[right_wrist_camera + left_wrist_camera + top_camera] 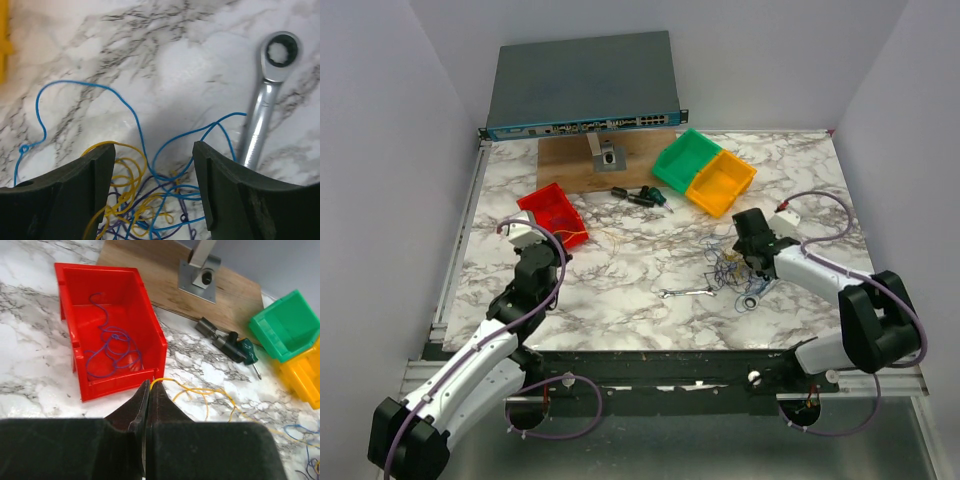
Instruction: Untangle the cables
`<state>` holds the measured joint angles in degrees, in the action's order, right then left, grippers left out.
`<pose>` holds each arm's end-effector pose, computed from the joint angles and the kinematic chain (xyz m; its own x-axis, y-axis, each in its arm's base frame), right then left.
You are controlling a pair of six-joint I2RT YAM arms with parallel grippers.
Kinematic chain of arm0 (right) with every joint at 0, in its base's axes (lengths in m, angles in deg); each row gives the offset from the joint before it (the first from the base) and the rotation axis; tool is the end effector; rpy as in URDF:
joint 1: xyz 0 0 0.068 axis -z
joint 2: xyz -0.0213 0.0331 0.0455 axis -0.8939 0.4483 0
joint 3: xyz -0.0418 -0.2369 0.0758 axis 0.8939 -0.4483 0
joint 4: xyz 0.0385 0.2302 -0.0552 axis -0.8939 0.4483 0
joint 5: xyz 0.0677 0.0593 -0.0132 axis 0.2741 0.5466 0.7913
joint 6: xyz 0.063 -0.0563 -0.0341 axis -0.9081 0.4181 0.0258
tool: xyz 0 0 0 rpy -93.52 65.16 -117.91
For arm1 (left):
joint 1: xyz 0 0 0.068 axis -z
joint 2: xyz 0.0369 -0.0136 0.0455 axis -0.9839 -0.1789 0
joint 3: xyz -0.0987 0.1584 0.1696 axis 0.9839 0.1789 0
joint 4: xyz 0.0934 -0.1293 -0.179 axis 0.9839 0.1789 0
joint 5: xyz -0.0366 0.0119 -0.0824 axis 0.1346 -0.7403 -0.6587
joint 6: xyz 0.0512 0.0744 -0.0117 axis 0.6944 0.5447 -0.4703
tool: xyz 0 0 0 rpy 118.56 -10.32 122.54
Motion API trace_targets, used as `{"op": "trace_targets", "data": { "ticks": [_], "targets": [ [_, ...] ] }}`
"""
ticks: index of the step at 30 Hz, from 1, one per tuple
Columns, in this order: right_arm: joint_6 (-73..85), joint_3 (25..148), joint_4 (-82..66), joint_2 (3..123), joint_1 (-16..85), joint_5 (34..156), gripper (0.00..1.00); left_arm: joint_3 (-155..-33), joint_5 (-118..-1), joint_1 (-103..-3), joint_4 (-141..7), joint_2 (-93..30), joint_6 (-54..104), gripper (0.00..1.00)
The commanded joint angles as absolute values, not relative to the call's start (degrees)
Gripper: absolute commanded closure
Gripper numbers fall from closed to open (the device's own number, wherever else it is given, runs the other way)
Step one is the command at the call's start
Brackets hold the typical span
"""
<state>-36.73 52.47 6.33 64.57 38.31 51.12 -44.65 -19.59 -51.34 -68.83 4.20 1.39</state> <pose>0.2687 0.0719 0.1376 -0.5183 0.4338 -0.7370 0.5465 0.8309 0.1047 0.1994 -0.0589 0.2271 -0.1416 -0.4803 -0.8656 -0.1560 0.8743 -0.4596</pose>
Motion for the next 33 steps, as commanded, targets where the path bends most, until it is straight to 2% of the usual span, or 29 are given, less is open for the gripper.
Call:
{"op": "trace_targets", "data": {
  "ticks": [1, 4, 6, 10, 13, 17, 19, 22, 26, 33],
  "targets": [
    [-42.9, 50.3, 13.1, 60.5, 42.4, 50.5, 0.27, -46.0, -11.9, -51.5, -66.3, 3.9, 0.1, 1.0],
    [-39.2, 50.0, 11.3, 59.1, 44.0, 54.4, 0.27, -45.6, -14.8, -51.5, -68.3, 4.0, 0.9, 1.0],
    [-33.3, 50.4, 8.7, 58.4, 44.1, 59.2, 0.26, -44.1, -20.9, -51.5, -73.0, 4.5, 3.6, 1.0],
    [-22.7, 50.8, 5.1, 54.1, 44.0, 66.7, 0.18, -43.7, -24.8, -51.5, -75.4, 4.4, 5.2, 1.0],
    [-14.7, 49.8, -0.1, 49.3, 44.0, 78.2, 0.07, -44.0, -27.6, -51.5, -75.8, 4.1, 5.3, 1.0],
    [-10.8, 53.7, 1.2, 48.8, 42.1, 86.9, 0.06, -44.0, -30.0, -51.5, -77.2, 3.2, 5.5, 1.0],
    [-10.0, 58.3, 6.1, 52.2, 38.7, 84.2, 0.06, -44.2, -30.8, -51.5, -77.3, 2.4, 5.7, 1.0],
    [-10.9, 62.5, 11.1, 56.6, 31.9, 72.8, 0.06, -45.1, -34.9, -51.5, -78.3, -0.1, 6.8, 1.0],
    [-14.0, 62.0, 11.6, 59.4, 31.2, 69.0, 0.04, -48.0, -40.2, -51.4, -77.9, -5.5, 7.9, 1.0],
    [-19.6, 58.3, 12.9, 62.8, 31.2, 62.3, 0.01, -53.5, -47.2, -51.3, -75.2, -14.3, 8.8, 0.94]
  ]
}}
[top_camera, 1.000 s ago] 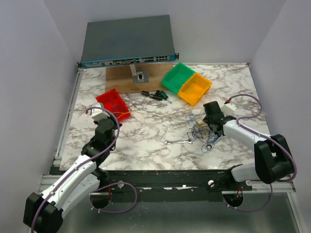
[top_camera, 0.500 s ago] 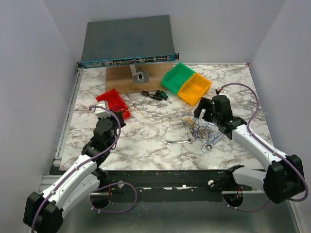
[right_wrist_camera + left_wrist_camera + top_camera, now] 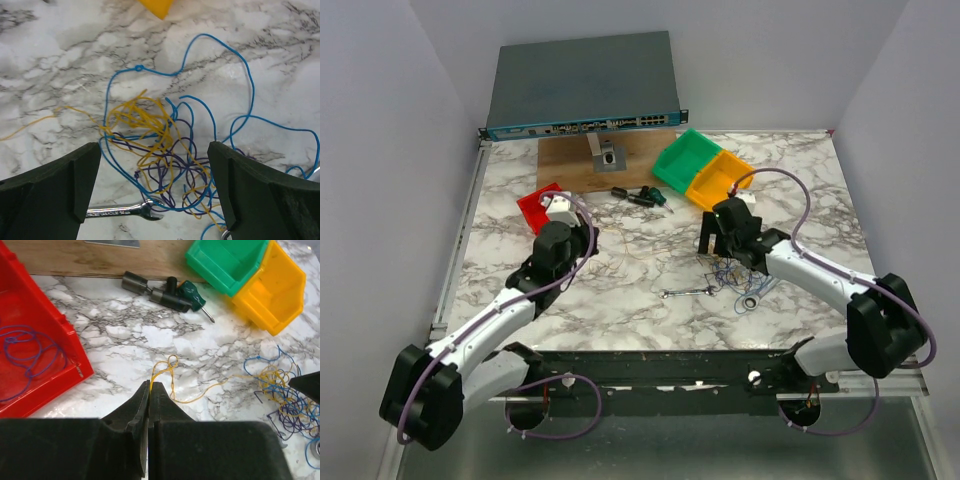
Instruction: Untangle the cables
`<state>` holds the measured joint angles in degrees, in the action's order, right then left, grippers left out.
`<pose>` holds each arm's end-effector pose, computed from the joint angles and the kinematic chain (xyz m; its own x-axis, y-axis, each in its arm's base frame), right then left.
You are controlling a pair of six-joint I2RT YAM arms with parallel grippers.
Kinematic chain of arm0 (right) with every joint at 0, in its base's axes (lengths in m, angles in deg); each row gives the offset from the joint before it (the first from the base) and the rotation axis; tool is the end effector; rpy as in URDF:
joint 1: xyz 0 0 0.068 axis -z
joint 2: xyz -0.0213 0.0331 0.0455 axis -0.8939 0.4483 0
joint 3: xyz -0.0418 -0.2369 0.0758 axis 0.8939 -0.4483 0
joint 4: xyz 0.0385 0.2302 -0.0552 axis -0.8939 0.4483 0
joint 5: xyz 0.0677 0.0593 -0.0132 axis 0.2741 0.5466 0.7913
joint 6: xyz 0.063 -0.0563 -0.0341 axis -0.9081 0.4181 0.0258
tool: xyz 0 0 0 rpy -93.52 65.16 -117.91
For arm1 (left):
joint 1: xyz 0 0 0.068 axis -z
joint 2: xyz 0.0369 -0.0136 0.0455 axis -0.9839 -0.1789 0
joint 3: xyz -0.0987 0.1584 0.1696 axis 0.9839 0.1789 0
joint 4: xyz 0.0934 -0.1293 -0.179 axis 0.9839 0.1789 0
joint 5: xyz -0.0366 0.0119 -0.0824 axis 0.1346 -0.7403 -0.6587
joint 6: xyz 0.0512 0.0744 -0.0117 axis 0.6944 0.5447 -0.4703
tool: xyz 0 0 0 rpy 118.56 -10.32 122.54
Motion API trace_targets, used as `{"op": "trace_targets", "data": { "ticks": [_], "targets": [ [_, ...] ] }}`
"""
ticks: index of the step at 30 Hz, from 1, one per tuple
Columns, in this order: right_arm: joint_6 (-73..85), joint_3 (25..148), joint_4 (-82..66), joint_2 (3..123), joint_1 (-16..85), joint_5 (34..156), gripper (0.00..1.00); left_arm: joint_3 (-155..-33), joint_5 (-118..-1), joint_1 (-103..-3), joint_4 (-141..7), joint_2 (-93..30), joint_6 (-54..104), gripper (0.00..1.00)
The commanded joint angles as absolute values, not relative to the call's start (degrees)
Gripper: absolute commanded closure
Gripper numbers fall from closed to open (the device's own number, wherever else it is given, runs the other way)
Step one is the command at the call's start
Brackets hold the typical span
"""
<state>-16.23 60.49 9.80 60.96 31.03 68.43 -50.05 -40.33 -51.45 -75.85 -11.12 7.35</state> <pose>0.2664 0.1367 0.1826 -0.7038 0.0982 -0.7036 0.0258 0.9933 0.1128 0.2317 -0.1069 0.2211 -0.3654 -0.3475 -0.8635 0.1434 0.8956 -0.4211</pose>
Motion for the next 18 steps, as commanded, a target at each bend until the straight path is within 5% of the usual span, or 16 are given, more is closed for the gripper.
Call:
{"op": "trace_targets", "data": {
  "ticks": [1, 4, 7, 14, 18],
  "targets": [
    [-19.7, 57.7, 12.6, 63.2, 31.2, 62.8, 0.02, -54.0, -48.2, -51.2, -75.1, -15.1, 9.0, 0.92],
    [-19.9, 56.1, 10.7, 64.2, 31.2, 64.6, 0.08, -55.4, -52.2, -51.0, -75.1, -17.6, 10.2, 0.76],
    [-20.3, 55.3, 9.0, 66.0, 31.2, 66.4, 0.24, -56.1, -56.8, -50.0, -76.1, -19.4, 11.8, 0.56],
    [-16.3, 54.8, 4.8, 64.4, 31.2, 76.2, 0.85, -56.9, -63.8, -48.9, -78.7, -21.6, 13.7, 0.46],
    [-12.9, 55.1, 4.9, 60.3, 31.3, 82.3, 0.98, -58.8, -71.2, -48.9, -79.6, -25.4, 13.5, 0.43]
  ]
}}
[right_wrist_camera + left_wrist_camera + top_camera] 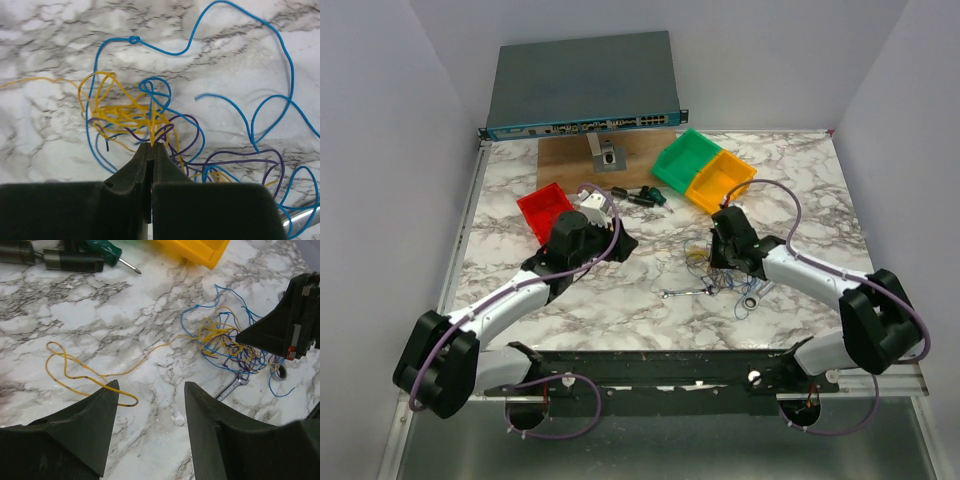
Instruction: Untangle the cables
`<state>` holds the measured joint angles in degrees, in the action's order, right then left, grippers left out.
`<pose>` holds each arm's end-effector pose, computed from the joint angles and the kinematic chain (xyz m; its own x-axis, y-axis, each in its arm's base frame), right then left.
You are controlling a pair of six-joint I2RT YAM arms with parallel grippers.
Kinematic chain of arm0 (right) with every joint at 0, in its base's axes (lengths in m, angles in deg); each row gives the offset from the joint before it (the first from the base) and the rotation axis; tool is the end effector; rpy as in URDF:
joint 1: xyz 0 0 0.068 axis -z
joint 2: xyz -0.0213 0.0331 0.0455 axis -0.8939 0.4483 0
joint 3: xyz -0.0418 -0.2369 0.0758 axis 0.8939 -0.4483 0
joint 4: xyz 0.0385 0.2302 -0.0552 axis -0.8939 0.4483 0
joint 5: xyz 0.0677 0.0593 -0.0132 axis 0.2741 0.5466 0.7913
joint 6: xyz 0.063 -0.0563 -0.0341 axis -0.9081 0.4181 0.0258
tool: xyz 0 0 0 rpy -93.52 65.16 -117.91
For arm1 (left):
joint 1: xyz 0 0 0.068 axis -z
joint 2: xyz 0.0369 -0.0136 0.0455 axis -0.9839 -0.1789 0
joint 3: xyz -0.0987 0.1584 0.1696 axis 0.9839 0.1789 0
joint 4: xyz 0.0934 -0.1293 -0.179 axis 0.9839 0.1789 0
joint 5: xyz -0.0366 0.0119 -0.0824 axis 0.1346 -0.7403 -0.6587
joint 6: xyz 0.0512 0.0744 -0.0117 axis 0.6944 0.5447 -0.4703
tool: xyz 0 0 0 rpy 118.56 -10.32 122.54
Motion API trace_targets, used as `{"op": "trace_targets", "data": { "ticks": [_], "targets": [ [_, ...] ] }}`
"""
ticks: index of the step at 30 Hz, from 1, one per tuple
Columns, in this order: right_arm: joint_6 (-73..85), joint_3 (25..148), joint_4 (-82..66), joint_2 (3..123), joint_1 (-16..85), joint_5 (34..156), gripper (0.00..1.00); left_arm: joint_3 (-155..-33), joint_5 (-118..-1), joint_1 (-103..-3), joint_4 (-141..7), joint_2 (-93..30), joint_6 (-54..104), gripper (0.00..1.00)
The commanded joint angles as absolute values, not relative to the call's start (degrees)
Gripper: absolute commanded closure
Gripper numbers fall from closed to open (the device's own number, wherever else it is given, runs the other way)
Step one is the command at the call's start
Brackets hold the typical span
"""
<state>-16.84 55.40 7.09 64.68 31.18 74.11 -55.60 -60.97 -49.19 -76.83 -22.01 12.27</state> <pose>0.2567 0.1389 0.1397 -0.7945 0.0694 -0.6032 -0.0098 0.9918 0.1271 0.2395 -0.1570 0.2115 -0.5400 -0.1526 -0.8277 0.4535 0.7757 -0.4389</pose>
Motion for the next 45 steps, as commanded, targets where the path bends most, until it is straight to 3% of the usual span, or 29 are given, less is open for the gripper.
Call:
{"op": "trace_targets", "data": {
  "ticks": [1, 11, 23, 32, 36, 41, 45],
  "targets": [
    [-12.1, 55.2, 5.2, 59.3, 31.2, 83.8, 0.99, -59.7, -72.7, -48.9, -79.4, -26.4, 13.3, 0.42],
    [-10.5, 57.6, 11.0, 49.8, 31.2, 86.2, 0.99, -61.6, -78.9, -48.8, -80.3, -30.6, 13.5, 0.33],
    [-11.6, 63.7, 17.4, 43.4, 31.3, 85.4, 0.99, -68.1, -71.5, -44.6, -71.7, -36.6, 19.4, 0.32],
    [-13.1, 70.2, 20.5, 42.2, 31.3, 86.2, 0.99, -73.2, -74.2, -44.2, -68.7, -42.6, 19.0, 0.33],
    [-14.0, 73.4, 21.7, 42.6, 31.3, 84.7, 0.99, -65.2, -68.1, -44.4, -76.5, -34.2, 16.7, 0.33],
    [-14.7, 75.9, 22.6, 43.0, 31.3, 81.2, 0.99, -56.2, -47.7, -44.7, -78.6, -20.3, 14.4, 0.35],
    [-16.0, 76.5, 22.8, 43.0, 31.4, 78.3, 0.99, -54.5, -35.9, -45.2, -72.8, -14.0, 12.9, 0.26]
  ]
}}
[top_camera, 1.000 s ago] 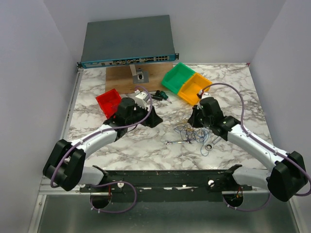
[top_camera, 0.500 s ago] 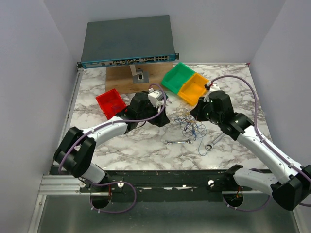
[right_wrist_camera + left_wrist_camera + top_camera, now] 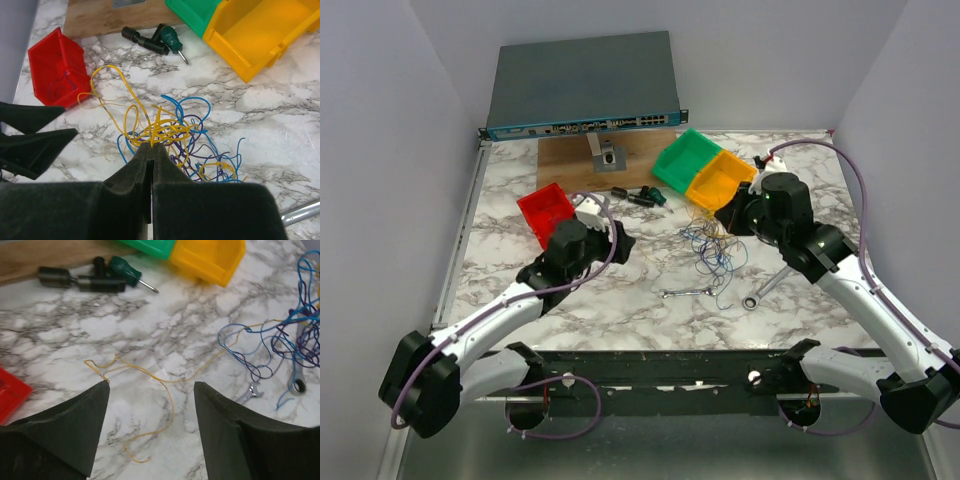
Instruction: Untangle the cables
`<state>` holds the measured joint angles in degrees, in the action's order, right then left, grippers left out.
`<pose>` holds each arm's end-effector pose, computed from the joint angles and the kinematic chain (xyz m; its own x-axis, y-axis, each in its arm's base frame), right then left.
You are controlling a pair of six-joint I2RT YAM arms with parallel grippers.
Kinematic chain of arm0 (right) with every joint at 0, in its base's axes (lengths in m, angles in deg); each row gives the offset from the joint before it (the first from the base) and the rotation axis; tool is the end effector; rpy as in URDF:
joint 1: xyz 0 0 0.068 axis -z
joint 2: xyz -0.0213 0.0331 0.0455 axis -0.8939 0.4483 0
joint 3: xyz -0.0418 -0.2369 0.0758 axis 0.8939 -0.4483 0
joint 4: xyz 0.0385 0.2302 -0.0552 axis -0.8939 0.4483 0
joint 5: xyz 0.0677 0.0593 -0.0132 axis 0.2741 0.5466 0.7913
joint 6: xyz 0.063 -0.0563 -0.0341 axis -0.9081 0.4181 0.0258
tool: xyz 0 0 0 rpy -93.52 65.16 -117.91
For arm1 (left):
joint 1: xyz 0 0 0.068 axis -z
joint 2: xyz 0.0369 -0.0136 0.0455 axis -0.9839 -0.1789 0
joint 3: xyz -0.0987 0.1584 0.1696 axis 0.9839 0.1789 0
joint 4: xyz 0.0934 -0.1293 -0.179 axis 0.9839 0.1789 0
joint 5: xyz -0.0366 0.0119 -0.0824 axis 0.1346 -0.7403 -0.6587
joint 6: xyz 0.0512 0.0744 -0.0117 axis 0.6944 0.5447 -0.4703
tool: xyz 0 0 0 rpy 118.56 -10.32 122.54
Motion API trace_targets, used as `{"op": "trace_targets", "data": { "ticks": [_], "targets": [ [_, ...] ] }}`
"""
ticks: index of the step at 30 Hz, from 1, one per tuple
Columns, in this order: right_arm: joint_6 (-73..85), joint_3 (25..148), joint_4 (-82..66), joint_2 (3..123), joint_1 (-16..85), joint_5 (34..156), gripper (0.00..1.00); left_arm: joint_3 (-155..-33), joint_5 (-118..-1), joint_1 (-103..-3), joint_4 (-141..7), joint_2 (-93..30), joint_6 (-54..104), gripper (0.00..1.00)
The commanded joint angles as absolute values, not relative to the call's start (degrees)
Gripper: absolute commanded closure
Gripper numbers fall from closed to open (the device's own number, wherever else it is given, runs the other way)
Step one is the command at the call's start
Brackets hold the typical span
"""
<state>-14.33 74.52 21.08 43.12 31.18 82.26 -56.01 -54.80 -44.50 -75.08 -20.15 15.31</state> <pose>0.2247 0.1323 0.3241 -0.5567 0.1874 -0.8093 -0.2319 0.9004 0.3680 0.2283 -0.1671 0.2180 -0.4891 -0.0978 -0.8667 0.4771 0.8019 -0.3597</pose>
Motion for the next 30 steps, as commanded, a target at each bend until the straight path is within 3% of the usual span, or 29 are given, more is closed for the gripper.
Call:
{"op": "trace_targets", "data": {
  "ticks": [1, 3, 5, 9, 10, 14, 16, 20, 30],
  "targets": [
    [-16.1, 76.7, 22.8, 43.1, 31.4, 77.8, 0.99, -54.5, -35.0, -45.2, -72.1, -13.3, 12.9, 0.25],
    [-16.4, 77.2, 22.8, 43.1, 31.4, 77.6, 0.99, -55.2, -31.1, -45.2, -69.7, -12.5, 11.6, 0.24],
    [-16.6, 78.2, 23.1, 43.2, 31.4, 77.3, 0.99, -56.2, -27.7, -45.2, -67.3, -12.5, 11.0, 0.15],
    [-16.7, 80.2, 24.1, 43.6, 31.4, 75.5, 0.99, -58.4, -24.7, -45.2, -62.8, -13.3, 8.6, 0.13],
    [-16.7, 80.5, 24.3, 43.8, 31.4, 75.5, 0.99, -57.7, -28.0, -45.2, -65.2, -13.0, 9.9, 0.13],
    [-17.0, 81.7, 24.5, 44.5, 31.4, 78.1, 0.99, -48.8, -60.9, -45.1, -89.5, -11.3, 16.5, 0.12],
    [-17.1, 82.3, 24.5, 44.8, 31.4, 79.9, 0.99, -49.4, -69.2, -45.1, -93.9, -14.2, 17.9, 0.14],
    [-17.9, 84.7, 25.8, 45.4, 31.4, 84.0, 0.99, -49.8, -76.3, -44.9, -100.4, -18.3, 18.6, 0.2],
    [-19.7, 88.8, 26.8, 44.8, 31.4, 94.4, 0.99, -49.9, -76.0, -42.3, -111.9, -29.7, 23.2, 0.23]
  ]
}}
